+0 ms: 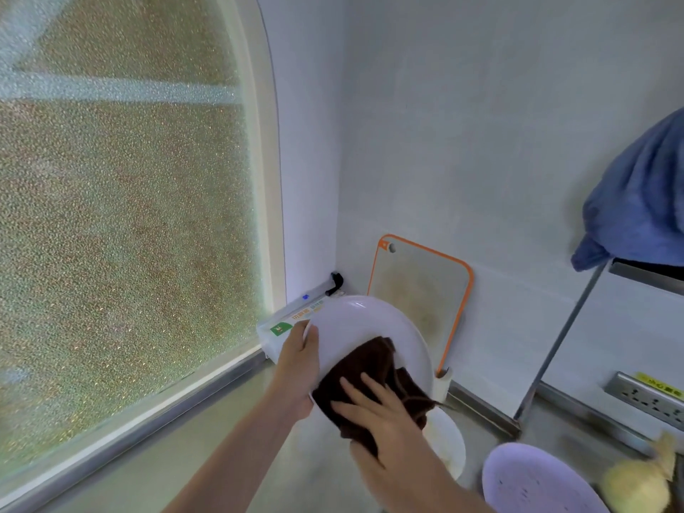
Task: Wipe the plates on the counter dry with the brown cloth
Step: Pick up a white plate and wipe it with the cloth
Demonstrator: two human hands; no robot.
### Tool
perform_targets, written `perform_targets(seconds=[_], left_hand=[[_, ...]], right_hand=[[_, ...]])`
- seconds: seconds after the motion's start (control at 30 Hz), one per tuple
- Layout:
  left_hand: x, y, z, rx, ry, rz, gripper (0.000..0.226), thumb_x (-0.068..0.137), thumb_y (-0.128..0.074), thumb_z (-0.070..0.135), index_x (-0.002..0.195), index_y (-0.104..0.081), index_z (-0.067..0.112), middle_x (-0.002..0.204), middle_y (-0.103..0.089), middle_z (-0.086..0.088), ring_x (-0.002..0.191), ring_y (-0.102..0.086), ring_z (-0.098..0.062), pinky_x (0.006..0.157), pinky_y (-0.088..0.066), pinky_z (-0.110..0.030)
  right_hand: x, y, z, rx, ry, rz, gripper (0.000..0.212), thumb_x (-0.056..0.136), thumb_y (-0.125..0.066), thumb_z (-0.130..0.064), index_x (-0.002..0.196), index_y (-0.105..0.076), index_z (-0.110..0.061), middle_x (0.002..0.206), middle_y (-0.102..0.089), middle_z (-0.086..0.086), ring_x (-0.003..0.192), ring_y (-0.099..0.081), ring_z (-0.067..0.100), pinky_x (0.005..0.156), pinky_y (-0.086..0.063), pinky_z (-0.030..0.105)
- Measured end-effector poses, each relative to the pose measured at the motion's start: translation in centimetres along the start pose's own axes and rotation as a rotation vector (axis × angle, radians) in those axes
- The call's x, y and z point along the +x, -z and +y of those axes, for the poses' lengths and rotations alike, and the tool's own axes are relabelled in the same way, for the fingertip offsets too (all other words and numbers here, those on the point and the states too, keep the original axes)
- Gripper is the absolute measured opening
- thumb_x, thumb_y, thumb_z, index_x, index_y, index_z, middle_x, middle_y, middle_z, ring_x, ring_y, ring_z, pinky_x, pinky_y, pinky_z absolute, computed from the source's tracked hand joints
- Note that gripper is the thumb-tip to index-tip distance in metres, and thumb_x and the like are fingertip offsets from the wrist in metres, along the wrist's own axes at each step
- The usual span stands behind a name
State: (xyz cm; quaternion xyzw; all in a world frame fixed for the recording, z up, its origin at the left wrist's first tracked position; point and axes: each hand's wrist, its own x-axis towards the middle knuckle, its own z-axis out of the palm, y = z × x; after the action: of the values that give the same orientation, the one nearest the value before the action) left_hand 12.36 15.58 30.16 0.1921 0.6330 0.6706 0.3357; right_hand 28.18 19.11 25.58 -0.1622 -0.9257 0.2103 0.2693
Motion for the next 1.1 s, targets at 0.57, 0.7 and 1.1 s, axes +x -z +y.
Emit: perform_targets(seconds=[0.57, 0.7, 1.1], left_hand=[[4.8, 7.2, -10.7, 0.008, 0.239, 0.045, 0.027, 0.098, -0.051, 0.022, 0.120, -0.060, 0.011, 0.121, -0.067, -0.020, 0.111, -0.065, -0.040, 0.091, -0.052, -0.055], [6.2, 8.2, -16.3, -0.064, 0.339, 0.073, 0.016, 0.070, -0.058, 0.013, 0.082, -0.066, 0.007, 0.096, -0.059, -0.021, 0.087, -0.057, -0.030, 0.077, -0.042, -0.045], [10.4, 6.8, -29.0, -0.056, 0.444, 0.386, 0.016, 0.104, -0.036, 0.010, 0.116, -0.047, 0.010, 0.111, -0.052, -0.017, 0.096, -0.051, -0.031, 0.080, -0.046, -0.047]], right_hand=[[-2.9, 2.1, 6.8, 0.160, -0.439, -0.265, 0.034, 0.089, -0.039, -0.009, 0.098, -0.062, -0.032, 0.091, -0.071, -0.011, 0.080, -0.066, 0.007, 0.076, -0.054, 0.026], [-3.3, -0.3, 9.2, 0.312, -0.957, -0.093, 0.036, 0.093, -0.043, -0.004, 0.098, -0.067, -0.030, 0.100, -0.068, -0.003, 0.096, -0.059, 0.014, 0.085, -0.040, 0.025], [-8.1, -1.2, 13.0, 1.013, -1.611, 0.360, 0.027, 0.097, -0.047, -0.013, 0.117, -0.057, 0.002, 0.108, -0.064, 0.030, 0.079, -0.060, 0.038, 0.059, -0.048, 0.041]])
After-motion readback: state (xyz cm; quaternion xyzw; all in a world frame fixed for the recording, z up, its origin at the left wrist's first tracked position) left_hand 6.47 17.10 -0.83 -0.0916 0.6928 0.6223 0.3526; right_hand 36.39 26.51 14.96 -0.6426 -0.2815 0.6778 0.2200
